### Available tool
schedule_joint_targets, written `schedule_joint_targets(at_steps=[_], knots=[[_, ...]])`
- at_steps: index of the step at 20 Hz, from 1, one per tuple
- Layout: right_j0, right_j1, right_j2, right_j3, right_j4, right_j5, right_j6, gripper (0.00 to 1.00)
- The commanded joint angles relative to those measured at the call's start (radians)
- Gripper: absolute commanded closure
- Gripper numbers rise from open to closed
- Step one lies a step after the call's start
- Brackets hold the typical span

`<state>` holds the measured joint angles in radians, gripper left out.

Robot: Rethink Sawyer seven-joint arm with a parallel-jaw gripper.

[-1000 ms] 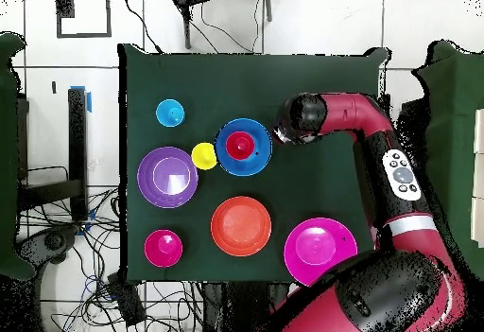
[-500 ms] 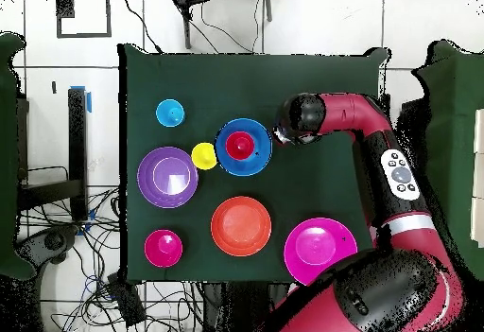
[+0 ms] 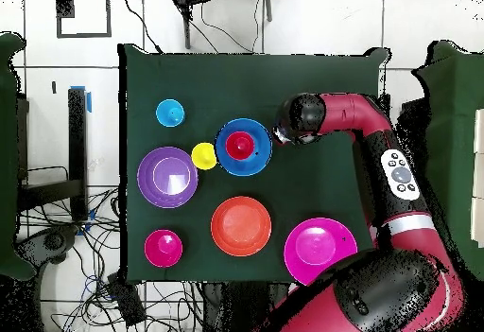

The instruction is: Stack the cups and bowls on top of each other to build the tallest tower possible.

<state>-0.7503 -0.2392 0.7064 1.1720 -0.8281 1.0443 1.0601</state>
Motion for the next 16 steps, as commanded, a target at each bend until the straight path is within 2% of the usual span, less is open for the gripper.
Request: schedule_joint_targets(at_steps=[1,7,16], knots=[[0.032,0.007,-0.049,-0.036,-0.090,-0.036,-0.240,0.00],[0.031,0.005,-0.051,-0.038,-0.096,-0.048,-0.234,0.00],[0.030,-0.028,-0.034,-0.024,-0.065,-0.017,-0.238,0.00]])
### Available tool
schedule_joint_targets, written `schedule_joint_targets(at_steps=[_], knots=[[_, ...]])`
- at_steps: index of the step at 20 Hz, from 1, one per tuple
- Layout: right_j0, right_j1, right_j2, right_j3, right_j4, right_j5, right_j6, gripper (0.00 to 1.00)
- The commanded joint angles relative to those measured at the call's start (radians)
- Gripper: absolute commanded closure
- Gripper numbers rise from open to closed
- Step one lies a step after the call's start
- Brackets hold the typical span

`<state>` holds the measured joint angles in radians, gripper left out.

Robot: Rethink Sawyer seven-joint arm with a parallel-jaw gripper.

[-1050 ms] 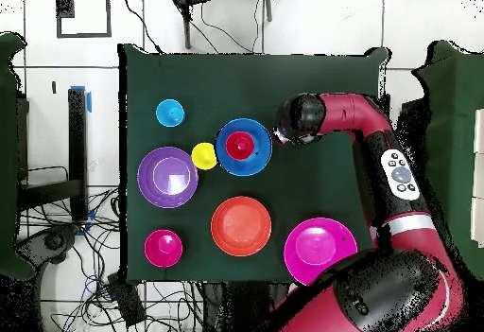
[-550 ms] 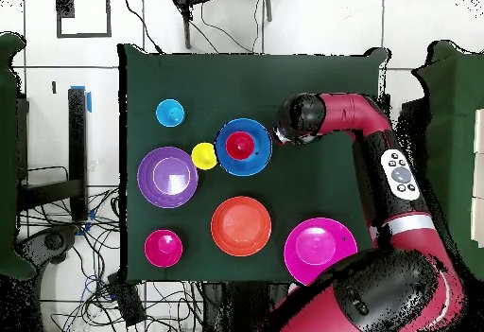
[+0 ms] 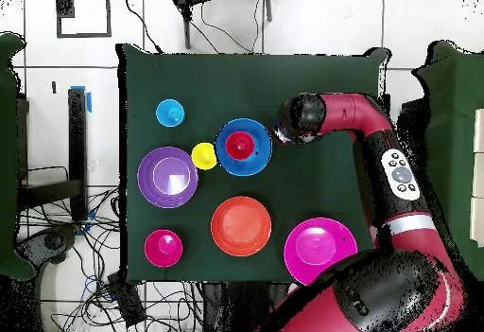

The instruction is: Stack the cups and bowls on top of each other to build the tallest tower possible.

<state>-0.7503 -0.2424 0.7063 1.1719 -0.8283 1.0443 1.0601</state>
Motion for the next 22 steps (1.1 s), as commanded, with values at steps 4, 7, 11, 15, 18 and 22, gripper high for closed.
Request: schedule_joint_targets(at_steps=[4,7,11,15,18,22], knots=[[0.029,-0.043,-0.028,-0.019,-0.050,0.002,-0.239,0.00],[0.028,-0.051,-0.025,-0.014,-0.043,0.006,-0.237,0.00],[0.027,-0.051,-0.024,-0.015,-0.041,0.005,-0.240,0.00],[0.026,-0.050,-0.025,-0.014,-0.042,0.004,-0.239,0.00],[0.025,-0.043,-0.026,-0.020,-0.046,-0.001,-0.242,0.00],[0.027,-0.040,-0.027,-0.023,-0.048,-0.004,-0.241,0.00]])
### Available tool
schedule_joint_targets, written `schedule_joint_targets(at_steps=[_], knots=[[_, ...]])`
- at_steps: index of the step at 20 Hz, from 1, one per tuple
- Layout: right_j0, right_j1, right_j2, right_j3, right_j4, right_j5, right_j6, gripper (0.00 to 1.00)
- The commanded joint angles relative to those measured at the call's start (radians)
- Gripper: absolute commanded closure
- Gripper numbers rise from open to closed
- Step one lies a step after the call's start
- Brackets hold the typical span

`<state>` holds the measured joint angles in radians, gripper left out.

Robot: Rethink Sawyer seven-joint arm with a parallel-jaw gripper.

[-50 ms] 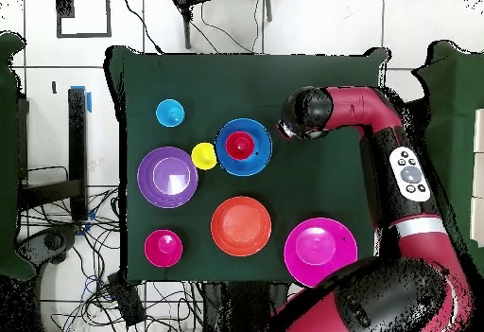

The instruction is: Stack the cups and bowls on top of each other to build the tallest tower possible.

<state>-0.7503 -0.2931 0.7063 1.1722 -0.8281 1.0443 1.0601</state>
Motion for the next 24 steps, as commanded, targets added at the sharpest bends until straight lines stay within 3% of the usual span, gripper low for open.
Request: schedule_joint_targets(at_steps=[1,24], knots=[[0.027,0.013,-0.028,-0.024,-0.050,-0.005,-0.242,0.00],[0.042,0.060,-0.037,-0.057,-0.080,-0.039,-0.232,0.00]])
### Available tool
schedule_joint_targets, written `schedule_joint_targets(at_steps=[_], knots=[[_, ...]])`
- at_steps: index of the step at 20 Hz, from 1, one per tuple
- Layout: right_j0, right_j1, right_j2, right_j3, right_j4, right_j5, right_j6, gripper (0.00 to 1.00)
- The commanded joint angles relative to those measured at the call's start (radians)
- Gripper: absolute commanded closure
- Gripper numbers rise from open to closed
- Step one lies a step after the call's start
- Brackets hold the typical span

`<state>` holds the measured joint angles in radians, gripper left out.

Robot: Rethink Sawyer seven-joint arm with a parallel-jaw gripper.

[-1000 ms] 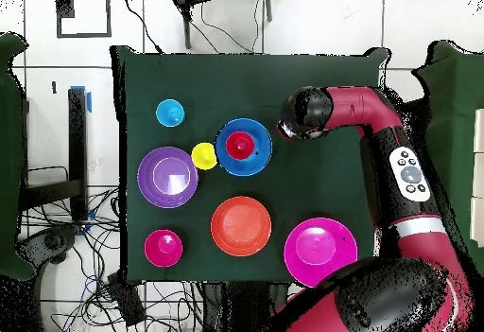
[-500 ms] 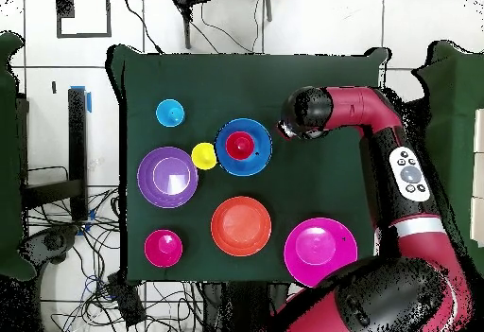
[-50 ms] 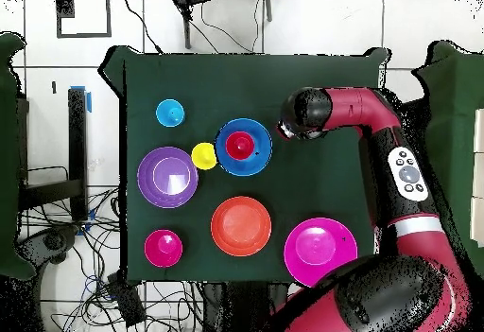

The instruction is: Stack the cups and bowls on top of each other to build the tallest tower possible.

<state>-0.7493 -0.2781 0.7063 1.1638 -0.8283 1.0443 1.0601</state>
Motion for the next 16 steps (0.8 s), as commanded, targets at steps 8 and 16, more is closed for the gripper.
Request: schedule_joint_targets(at_steps=[8,16], knots=[[0.043,0.039,-0.043,-0.042,-0.086,-0.039,-0.229,0.00],[0.050,0.037,-0.050,-0.045,-0.090,-0.035,-0.228,0.00]])
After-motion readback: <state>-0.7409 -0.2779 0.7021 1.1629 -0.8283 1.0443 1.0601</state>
